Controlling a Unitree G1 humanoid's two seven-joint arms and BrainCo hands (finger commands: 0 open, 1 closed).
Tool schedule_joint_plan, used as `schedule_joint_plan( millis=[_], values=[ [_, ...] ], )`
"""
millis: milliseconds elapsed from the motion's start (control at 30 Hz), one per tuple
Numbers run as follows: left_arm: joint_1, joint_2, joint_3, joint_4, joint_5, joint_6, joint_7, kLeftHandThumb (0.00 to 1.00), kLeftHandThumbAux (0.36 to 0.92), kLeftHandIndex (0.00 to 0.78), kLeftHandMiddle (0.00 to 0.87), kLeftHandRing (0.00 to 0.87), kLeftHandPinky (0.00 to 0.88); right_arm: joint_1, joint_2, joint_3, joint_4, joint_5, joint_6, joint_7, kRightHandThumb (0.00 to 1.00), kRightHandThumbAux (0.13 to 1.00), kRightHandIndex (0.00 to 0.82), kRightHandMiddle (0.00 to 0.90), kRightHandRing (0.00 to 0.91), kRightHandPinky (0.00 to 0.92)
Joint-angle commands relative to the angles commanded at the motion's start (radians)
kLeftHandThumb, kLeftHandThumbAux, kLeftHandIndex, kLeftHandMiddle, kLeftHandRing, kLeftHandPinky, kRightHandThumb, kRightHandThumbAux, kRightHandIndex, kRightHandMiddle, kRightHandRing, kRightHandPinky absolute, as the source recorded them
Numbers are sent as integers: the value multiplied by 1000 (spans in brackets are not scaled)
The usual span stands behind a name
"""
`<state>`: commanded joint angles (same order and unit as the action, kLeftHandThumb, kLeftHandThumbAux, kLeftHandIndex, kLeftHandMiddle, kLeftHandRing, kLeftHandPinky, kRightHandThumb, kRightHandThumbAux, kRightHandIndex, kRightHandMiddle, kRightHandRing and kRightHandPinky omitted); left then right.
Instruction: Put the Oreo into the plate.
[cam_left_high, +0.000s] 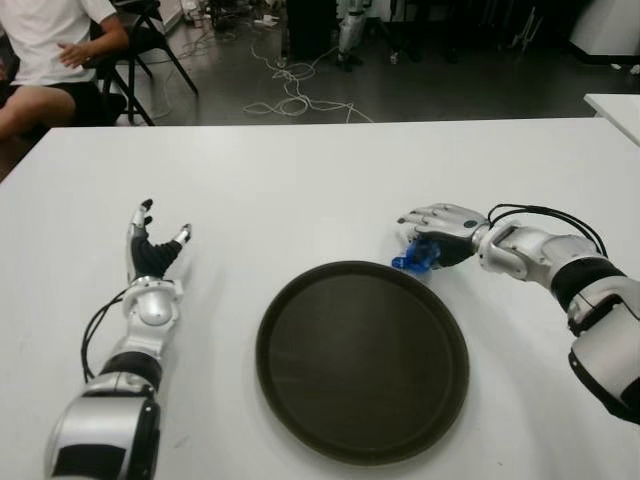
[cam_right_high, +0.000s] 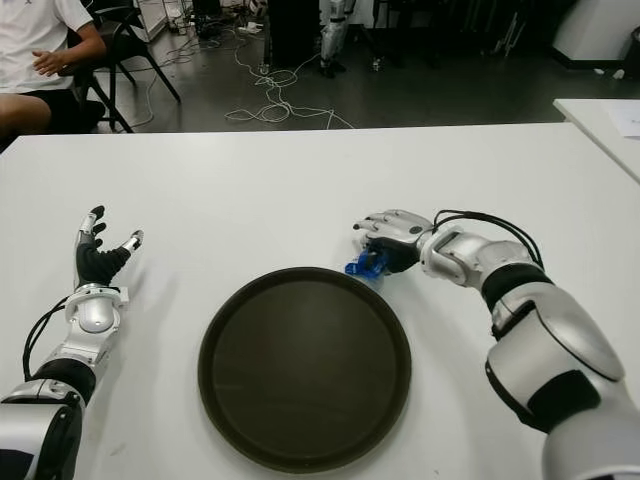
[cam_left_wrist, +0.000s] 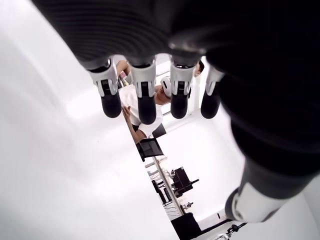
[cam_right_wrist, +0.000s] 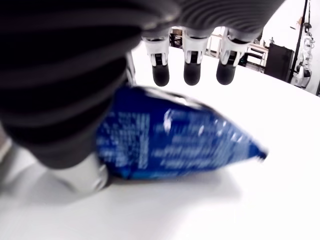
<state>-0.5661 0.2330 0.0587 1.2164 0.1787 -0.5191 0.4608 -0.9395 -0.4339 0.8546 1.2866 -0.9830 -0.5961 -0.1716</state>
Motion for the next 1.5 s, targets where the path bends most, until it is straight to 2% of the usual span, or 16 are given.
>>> schedule_joint_plan(
  millis=[333, 767, 1033, 1200, 1333, 1467, 1500],
  values=[
    [0, 3, -2, 3, 3, 4, 0, 0, 749, 60, 98, 75, 53, -12, 2, 29, -2, -19, 7, 26, 708, 722, 418, 22, 43, 92],
    [1, 5, -5, 0, 6, 5, 1, 0, 757, 62, 101, 81, 62, -9, 12, 1, -6, 14, 22, 77, 707, 725, 418, 14, 44, 112],
    [1, 4, -3, 1, 4, 6, 2, 0, 738, 64, 105, 83, 57, -4, 11, -21, -7, 34, 5, 91, 707, 724, 417, 17, 43, 111],
    [1, 1, 2, 1, -1, -1, 3, 0, 758, 66, 115, 87, 58, -8, -1, -35, -17, 42, -27, 87, 709, 724, 418, 32, 68, 143],
    [1, 0, 2, -2, -1, -7, 2, 0, 764, 65, 114, 87, 66, -9, -6, -51, -19, 50, -42, 87, 712, 722, 418, 71, 124, 233],
    [0, 0, 3, -1, -4, -8, -5, 0, 771, 63, 108, 82, 66, -3, -4, -77, -17, 76, -40, 94, 710, 724, 418, 104, 162, 256],
    [-1, 0, 3, -1, -4, -7, -7, 0, 770, 64, 108, 83, 64, 0, -2, -86, -17, 86, -36, 94, 707, 725, 418, 159, 212, 305]
  ],
)
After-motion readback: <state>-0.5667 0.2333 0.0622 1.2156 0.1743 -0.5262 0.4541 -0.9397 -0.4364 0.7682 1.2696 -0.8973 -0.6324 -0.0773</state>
